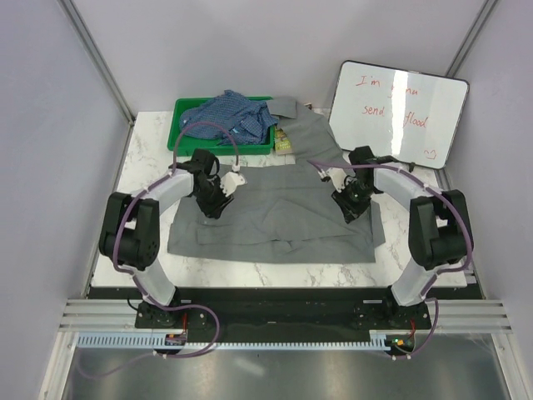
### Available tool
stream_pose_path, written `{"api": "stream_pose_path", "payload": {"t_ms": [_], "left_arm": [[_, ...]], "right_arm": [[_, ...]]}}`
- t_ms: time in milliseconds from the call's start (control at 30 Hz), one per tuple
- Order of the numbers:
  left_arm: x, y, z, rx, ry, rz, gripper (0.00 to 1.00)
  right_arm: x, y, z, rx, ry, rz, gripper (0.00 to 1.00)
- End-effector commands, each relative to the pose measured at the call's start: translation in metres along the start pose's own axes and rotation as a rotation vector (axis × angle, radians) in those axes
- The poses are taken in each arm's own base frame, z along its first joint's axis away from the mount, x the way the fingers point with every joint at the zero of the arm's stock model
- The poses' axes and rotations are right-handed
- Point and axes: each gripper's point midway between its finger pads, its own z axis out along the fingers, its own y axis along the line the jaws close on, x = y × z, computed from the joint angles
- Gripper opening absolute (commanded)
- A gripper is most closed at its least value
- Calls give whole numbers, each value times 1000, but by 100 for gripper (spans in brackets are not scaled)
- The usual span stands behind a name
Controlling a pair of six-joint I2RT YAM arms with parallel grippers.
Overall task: Fold and stack the long sleeve shirts
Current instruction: Fold the shirt
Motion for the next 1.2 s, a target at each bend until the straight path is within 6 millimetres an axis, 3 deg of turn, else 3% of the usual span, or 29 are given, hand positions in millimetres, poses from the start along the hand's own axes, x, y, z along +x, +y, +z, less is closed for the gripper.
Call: {"api": "stream_pose_path", "payload": {"t_ms": [0, 167, 200, 233, 333, 433, 533, 633, 700, 733, 767, 867, 900, 933, 1033, 1133, 1167], "left_arm": [[48, -28, 13, 65, 146, -55, 42], [69, -56, 14, 108, 179, -97, 43], [82, -68, 16, 130, 210, -100, 43], [82, -75, 12, 130, 206, -89, 43], [95, -106, 10, 182, 230, -107, 43], [95, -129, 1, 226, 211, -124, 43], [92, -129, -7, 210, 194, -121, 44], [63, -118, -25, 182, 85, -104, 48], [22, -105, -48, 155, -51, -81, 54], [8, -100, -58, 142, -101, -80, 55], [-19, -88, -76, 107, -185, -57, 58], [-75, -63, -127, 33, -423, -48, 82], [-88, -54, -149, 2, -515, -50, 94], [-107, -41, -167, -50, -607, -63, 98], [-137, -10, -193, -195, -761, -123, 99], [-135, 23, -176, -288, -722, -205, 99], [-130, 32, -171, -307, -674, -207, 99]], "right_arm": [[17, -20, 30, 81, 66, -24, 31], [56, -10, 38, 73, 159, -69, 31], [60, -8, 35, 81, 161, -79, 31], [76, -2, 36, 72, 200, -80, 31], [94, 7, 27, 72, 226, -118, 32], [99, 21, 13, 35, 223, -130, 32], [90, 40, -2, -33, 171, -122, 34], [61, 47, -28, -53, 74, -118, 41], [37, 44, -42, -40, -8, -111, 48], [13, 35, -56, -4, -71, -108, 50], [0, 30, -62, 5, -107, -102, 51], [-50, 5, -79, 23, -230, -37, 55], [-59, -5, -74, -6, -248, 4, 55], [-84, -20, -87, 29, -321, 2, 57], [-128, -56, -85, 82, -432, 67, 59], [-162, -84, -73, 93, -489, 103, 59], [-165, -94, -53, 76, -464, 125, 57]]}}
